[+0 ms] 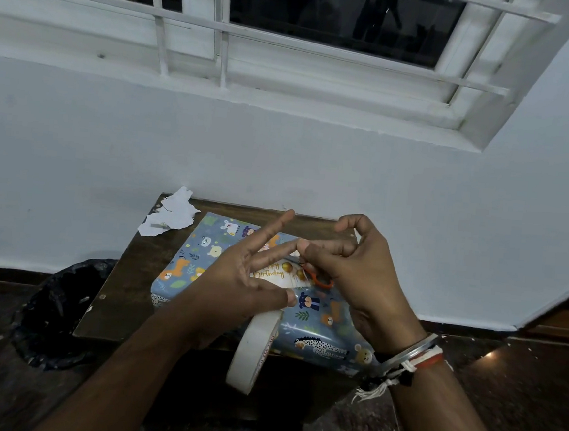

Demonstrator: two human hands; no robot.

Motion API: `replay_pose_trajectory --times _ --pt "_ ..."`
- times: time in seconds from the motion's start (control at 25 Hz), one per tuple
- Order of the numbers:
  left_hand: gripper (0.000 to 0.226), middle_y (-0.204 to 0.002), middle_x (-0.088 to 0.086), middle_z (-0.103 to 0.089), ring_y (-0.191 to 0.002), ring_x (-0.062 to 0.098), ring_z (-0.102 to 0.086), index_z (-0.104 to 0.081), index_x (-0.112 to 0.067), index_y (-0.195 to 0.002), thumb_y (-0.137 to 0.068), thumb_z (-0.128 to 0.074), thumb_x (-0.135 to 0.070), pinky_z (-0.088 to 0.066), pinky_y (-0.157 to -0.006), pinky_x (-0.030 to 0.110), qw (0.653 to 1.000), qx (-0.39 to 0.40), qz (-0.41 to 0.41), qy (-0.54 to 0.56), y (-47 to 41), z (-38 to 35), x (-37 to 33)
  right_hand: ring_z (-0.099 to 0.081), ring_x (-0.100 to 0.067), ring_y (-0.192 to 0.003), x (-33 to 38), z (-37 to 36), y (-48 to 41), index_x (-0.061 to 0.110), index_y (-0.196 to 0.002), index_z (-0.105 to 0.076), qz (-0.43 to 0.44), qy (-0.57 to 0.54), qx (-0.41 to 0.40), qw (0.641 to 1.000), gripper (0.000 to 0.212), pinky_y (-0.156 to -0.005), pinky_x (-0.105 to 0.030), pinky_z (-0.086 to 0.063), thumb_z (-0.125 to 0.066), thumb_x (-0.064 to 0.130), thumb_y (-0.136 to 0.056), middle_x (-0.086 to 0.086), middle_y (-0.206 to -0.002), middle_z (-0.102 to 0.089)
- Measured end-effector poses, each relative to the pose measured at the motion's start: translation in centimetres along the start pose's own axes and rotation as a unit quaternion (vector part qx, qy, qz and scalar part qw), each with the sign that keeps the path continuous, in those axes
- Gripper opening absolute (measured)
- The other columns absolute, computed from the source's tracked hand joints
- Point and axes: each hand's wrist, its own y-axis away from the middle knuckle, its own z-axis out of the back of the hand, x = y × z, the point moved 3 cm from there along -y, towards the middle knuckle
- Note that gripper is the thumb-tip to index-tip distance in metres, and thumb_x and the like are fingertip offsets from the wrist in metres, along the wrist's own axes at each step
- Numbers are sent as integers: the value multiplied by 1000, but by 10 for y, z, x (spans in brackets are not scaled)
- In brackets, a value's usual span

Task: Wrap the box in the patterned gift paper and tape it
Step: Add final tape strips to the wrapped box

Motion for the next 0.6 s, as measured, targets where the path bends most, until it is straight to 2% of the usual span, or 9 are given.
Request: replay_pose_trajectory --times 0.04,0.08,0.2,0.32,0.36,0.44,0.56,0.6 --pt "103 -143 -20 -58 -99 25 -69 -40 -65 -142 -81 -78 10 -49 -78 45 1000 -5 4 4 0 0 0 -66 -19 -57 5 3 2 15 -104 -44 17 19 3 1000 45 -49 -29 -52 -81 0 -83 -15 -80 -76" --pt "103 -145 -18 -57 -111 16 -68 -43 -65 -140 -80 -78 10 -49 -78 45 1000 -16 8 10 0 2 1 -68 -19 -59 10 8 3 16 -104 -42 33 37 5 999 45 -53 -29 -56 -79 0 -85 -13 -80 -77" --pt "98 -143 -19 -59 -117 0 -61 -47 -65 -137 -79 -79 8 -53 -82 40 999 -40 17 9 1 7 3 -72 -24 -69 6 21 3 15 -106 -40 32 71 20 997 44 -66 -35 -60 -76 -1 -88 -14 -83 -78" --pt "99 -140 -21 -61 -127 -2 -57 -46 -66 -136 -78 -80 7 -54 -91 36 999 -45 24 5 2 9 4 -72 -38 -76 -17 23 1 19 -108 -40 -19 126 58 990 49 -81 -58 -59 -79 1 -86 -22 -87 -76" --pt "99 -139 -21 -62 -125 -2 -58 -47 -66 -136 -78 -80 7 -54 -90 35 999 -45 24 5 2 8 3 -70 -32 -72 -24 23 -1 20 -109 -40 -30 154 66 985 49 -80 -58 -58 -79 2 -86 -21 -85 -76" --pt "98 -139 -21 -61 -119 -10 -60 -46 -65 -136 -79 -80 7 -54 -91 37 999 -47 22 -3 1 6 2 -68 -19 -66 -31 23 -2 25 -108 -40 -32 217 74 973 49 -72 -50 -59 -80 7 -87 -9 -78 -77" --pt "98 -139 -20 -62 -115 -11 -60 -47 -64 -137 -79 -80 8 -51 -99 57 999 -42 21 -1 1 7 3 -71 -15 -66 -33 24 -7 33 -103 -39 -20 283 62 957 49 -72 -45 -60 -81 14 -86 -1 -78 -77" --pt "98 -137 -22 -63 -115 -11 -59 -47 -65 -136 -78 -82 6 -48 -102 58 999 -37 23 -4 1 8 4 -72 -15 -67 -32 23 -7 34 -102 -38 -16 299 56 952 49 -72 -44 -60 -81 15 -86 -1 -78 -77"
